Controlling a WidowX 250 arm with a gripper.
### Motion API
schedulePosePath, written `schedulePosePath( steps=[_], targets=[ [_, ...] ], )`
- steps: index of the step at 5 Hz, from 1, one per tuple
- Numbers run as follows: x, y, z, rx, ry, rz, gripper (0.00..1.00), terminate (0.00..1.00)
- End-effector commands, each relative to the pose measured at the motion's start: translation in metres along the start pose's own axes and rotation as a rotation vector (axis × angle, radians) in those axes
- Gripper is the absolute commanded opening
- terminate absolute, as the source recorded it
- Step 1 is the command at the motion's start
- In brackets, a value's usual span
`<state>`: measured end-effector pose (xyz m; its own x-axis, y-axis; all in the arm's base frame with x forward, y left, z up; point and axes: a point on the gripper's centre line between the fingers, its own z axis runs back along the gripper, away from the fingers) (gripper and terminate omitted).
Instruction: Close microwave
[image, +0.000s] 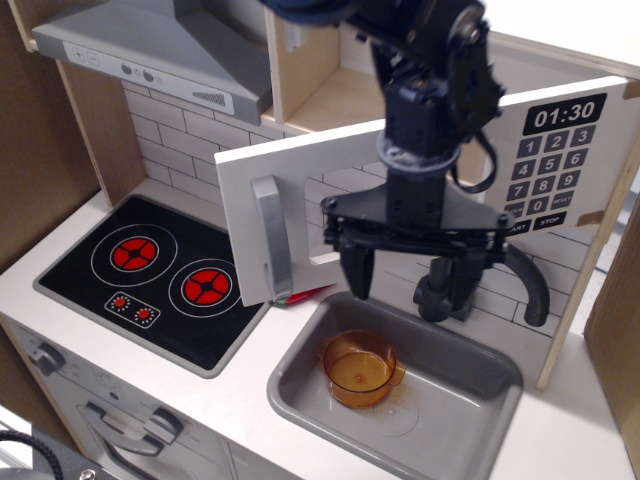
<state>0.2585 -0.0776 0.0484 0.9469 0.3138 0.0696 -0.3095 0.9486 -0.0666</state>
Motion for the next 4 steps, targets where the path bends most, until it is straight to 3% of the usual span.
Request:
schedulePosePath(
  steps=[1, 2, 4],
  targets=[
    [0.026, 0.029, 0.019, 0.016, -0.17, -0.068, 1.0, 0.0],
    [0.048, 0.044, 0.024, 0.065, -0.217, -0.088, 1.0, 0.0],
    [0.101, 0.055, 0.015, 0.066, -0.257, -0.13, 1.0, 0.0]
  ],
)
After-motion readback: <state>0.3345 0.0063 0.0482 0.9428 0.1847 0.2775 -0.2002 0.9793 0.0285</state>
